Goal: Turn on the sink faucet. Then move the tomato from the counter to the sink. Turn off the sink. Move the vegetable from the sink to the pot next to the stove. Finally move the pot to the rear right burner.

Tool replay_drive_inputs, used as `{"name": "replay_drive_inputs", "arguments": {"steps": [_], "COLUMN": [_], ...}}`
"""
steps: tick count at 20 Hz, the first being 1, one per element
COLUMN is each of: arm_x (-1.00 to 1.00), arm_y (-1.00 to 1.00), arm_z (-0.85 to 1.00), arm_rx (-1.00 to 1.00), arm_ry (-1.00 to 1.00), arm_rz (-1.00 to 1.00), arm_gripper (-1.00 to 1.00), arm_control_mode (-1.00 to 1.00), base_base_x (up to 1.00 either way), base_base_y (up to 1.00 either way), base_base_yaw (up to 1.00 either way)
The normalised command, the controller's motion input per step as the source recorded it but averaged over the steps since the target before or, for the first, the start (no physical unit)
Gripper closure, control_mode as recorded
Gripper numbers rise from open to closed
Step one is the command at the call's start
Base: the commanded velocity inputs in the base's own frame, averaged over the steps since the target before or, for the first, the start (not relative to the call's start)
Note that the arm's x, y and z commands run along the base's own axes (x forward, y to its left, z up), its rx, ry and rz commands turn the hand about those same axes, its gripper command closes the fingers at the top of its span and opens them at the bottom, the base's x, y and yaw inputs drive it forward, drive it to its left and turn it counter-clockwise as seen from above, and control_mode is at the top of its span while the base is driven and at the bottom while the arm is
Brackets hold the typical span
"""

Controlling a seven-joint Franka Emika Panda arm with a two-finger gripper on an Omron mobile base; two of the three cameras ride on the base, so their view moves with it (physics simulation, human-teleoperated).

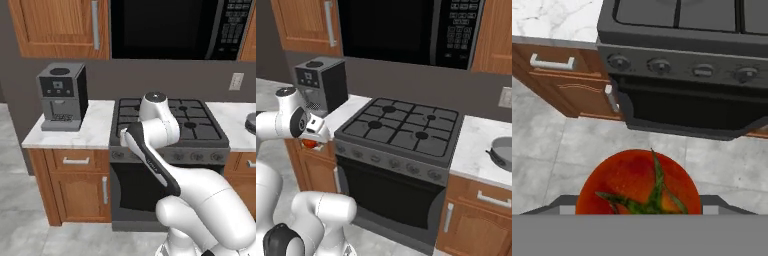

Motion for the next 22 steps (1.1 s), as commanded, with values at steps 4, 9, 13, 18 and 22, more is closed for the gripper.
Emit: {"name": "replay_drive_inputs", "arguments": {"steps": [4,9,13,18,22], "arm_x": [0.0,0.0,0.0,0.0,0.0], "arm_y": [0.0,0.0,0.0,0.0,0.0], "arm_z": [0.0,0.0,0.0,0.0,0.0], "arm_rx": [0.0,0.0,0.0,0.0,0.0], "arm_ry": [0.0,0.0,0.0,0.0,0.0], "arm_rz": [0.0,0.0,0.0,0.0,0.0], "arm_gripper": [1.0,1.0,1.0,1.0,1.0], "arm_control_mode": [1.0,1.0,1.0,1.0,1.0], "base_base_x": [0.32,0.35,0.39,0.37,0.37], "base_base_y": [-0.47,-0.4,-0.41,-0.36,-0.39], "base_base_yaw": [-0.27,-0.27,-0.26,-0.26,-0.24]}}
